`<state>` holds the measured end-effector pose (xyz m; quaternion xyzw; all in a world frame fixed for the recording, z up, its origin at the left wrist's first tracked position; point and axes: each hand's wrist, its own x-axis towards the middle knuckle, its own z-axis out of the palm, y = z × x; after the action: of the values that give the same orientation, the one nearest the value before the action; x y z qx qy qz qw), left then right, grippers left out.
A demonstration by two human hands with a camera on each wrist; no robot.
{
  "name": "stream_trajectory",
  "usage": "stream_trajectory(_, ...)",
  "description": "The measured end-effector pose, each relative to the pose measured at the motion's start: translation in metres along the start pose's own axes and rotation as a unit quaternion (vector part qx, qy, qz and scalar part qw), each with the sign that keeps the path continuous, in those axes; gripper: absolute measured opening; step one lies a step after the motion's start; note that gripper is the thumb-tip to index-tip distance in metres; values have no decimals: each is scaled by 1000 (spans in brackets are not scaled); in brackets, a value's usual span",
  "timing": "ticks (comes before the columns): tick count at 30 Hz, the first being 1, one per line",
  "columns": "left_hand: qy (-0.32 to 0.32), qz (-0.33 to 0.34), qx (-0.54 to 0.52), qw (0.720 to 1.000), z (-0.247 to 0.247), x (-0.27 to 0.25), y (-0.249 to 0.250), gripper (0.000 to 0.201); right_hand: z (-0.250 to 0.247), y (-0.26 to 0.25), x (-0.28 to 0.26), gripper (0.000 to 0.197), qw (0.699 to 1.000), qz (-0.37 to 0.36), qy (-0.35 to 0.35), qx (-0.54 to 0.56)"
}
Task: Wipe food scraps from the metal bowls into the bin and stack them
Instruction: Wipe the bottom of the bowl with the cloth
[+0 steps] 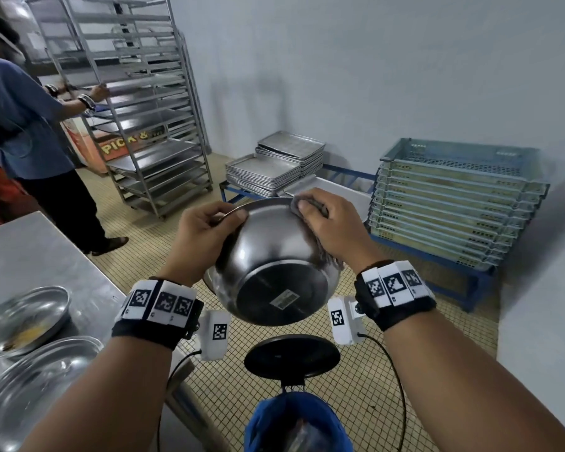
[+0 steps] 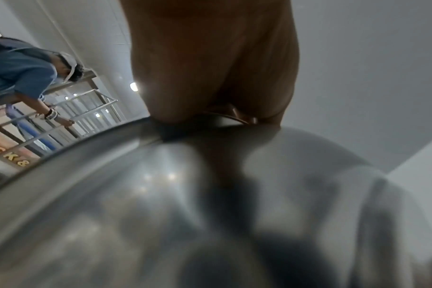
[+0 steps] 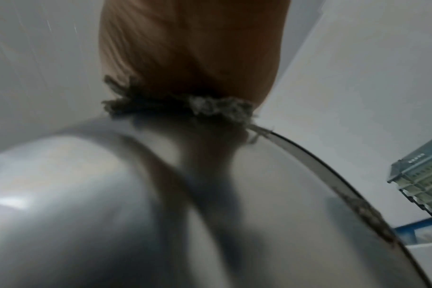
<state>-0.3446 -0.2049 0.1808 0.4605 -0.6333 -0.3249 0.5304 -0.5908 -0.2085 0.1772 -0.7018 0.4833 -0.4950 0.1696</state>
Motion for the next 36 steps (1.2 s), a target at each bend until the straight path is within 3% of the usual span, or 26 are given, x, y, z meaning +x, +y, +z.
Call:
stream_trajectory(3,44,-8,-60,997,-3,-4,1,14,-5,21,-9,18,990,83,37,110)
stream_trajectory(6,51,-16,-63,997,-2,-10,-2,13,-5,27,-13,19,988,109,40,105)
stream_trajectory(12,3,-1,-4,1000,17,-11,-6,5,7,-3,3,15,999,-11,-38,-33)
stream_trajectory(19,45,-24,-55,997,9,-22,-14,9,1,21,-14,13,996,79,6,41)
stream_trajectory(23,-3,-23,-20,1000,21,-23,-13,6,11,-8,-6,15,996,-12,-64,-65)
stream_trajectory(25,-6,-25,-19,1000,21,-22,-13,6,12,-11,-4,16,994,-36,-61,-82)
stream_trajectory(31,62,-47,-115,990,5,-28,-22,10,-6,31,-20,16,987,121,17,105)
stream_trajectory(34,32,-40,-68,996,4,-28,-27,19,-6,31,-20,16,987,117,15,112)
stream_trajectory(36,-6,-19,-11,1000,2,-25,-22,13,-8,24,-16,15,993,90,8,72)
